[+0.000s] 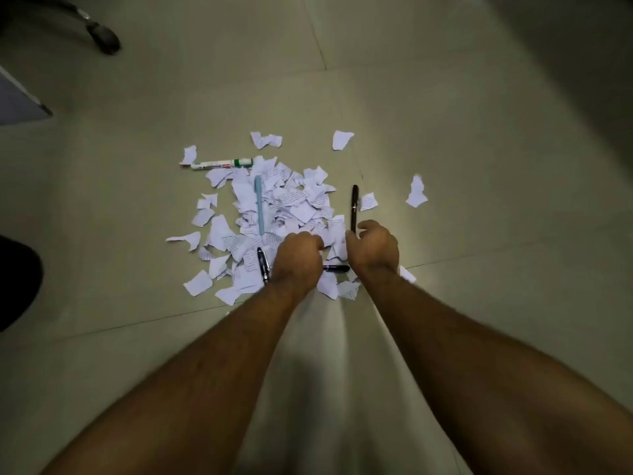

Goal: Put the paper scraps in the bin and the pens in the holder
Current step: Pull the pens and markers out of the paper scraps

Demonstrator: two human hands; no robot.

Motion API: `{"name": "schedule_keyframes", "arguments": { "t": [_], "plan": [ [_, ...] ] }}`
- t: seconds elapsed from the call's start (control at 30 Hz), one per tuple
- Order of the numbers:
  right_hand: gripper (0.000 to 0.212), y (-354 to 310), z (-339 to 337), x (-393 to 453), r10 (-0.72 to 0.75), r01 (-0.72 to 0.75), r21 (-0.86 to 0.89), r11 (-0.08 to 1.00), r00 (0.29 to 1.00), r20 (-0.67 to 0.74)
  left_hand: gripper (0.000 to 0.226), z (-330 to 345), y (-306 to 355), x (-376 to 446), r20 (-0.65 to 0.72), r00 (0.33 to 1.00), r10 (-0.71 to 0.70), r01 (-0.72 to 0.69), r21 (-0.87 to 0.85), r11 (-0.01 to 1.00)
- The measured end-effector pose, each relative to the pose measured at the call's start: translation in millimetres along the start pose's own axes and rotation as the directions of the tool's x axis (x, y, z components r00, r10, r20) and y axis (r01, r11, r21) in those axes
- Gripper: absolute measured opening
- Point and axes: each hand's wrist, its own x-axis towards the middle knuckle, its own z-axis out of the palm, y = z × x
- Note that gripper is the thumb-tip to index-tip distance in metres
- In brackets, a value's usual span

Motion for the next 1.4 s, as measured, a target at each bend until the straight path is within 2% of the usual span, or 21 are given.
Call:
{"name": "schedule_keyframes", "arguments": {
  "t": [0.13,0.27,0.33,0.47,0.67,0.73,0.8,0.87,0.9,1.0,1.13,1.27,1.4],
  "plan": [
    [0.034,-1.8,0.3,0.6,0.085,-0.084,-0.052,0.995,0.996,0.025,0.021,-0.7,-5.9,-10.4,0.067,0.990,0.126,-0.139,0.276,0.951],
    [0.031,-8.4,-4.8,0.2,0.156,-0.150,-0.078,0.986,0.985,0.069,0.019,-17.1,-7.6,-17.3,0.118,0.979,0.169,-0.205,0.489,0.848],
    [0.030,-9.7,-4.4,-0.1,0.176,-0.171,-0.079,0.982,0.982,0.068,0.019,-21.1,-3.5,-16.9,0.103,0.978,0.183,-0.210,0.520,0.828],
    [0.030,-7.3,-0.5,-2.2,0.134,-0.127,-0.108,0.986,0.989,0.057,0.020,-24.8,-2.1,-9.1,-0.008,0.993,0.122,-0.105,0.451,0.886],
    [0.029,-0.2,0.5,5.9,0.176,-0.176,0.017,0.984,0.984,0.024,0.024,-31.8,-1.0,3.9,-0.030,0.987,0.156,-0.122,0.485,0.866],
    [0.022,5.0,-5.1,5.9,0.187,-0.184,0.121,0.976,0.982,-0.013,0.024,-33.2,3.5,10.6,-0.075,0.994,0.076,-0.042,0.381,0.924],
    [0.016,12.0,-12.7,2.7,0.211,-0.194,0.228,0.954,0.976,-0.053,0.020,-31.1,11.2,17.2,-0.119,0.988,-0.096,0.108,0.099,0.989],
    [0.014,20.5,-21.9,-2.2,0.229,-0.190,0.304,0.934,0.968,-0.101,0.017,-26.4,28.9,24.6,-0.070,0.972,-0.222,0.200,-0.243,0.949],
    [0.014,26.8,-27.7,-4.1,0.234,-0.183,0.330,0.926,0.964,-0.123,0.016,-22.4,42.9,27.7,-0.021,0.971,-0.237,0.215,-0.355,0.910],
    [0.006,53.4,-42.8,-12.8,0.267,-0.187,0.383,0.904,0.949,-0.167,0.010,-6.5,86.8,31.2,0.118,0.971,-0.208,0.238,-0.549,0.801],
    [0.004,105.2,-70.6,-26.2,0.367,-0.266,0.373,0.889,0.900,-0.233,0.020,26.0,140.6,27.2,0.233,0.962,-0.142,0.254,-0.571,0.781],
    [0.010,161.0,-100.3,-45.3,0.450,-0.371,0.309,0.876,0.858,-0.246,0.020,62.0,188.2,17.0,0.320,0.946,-0.051,0.219,-0.517,0.827],
    [0.008,190.5,-111.5,-54.3,0.508,-0.455,0.240,0.857,0.823,-0.254,0.022,85.6,225.3,8.7,0.327,0.945,0.016,0.124,-0.404,0.906]
  ]
}}
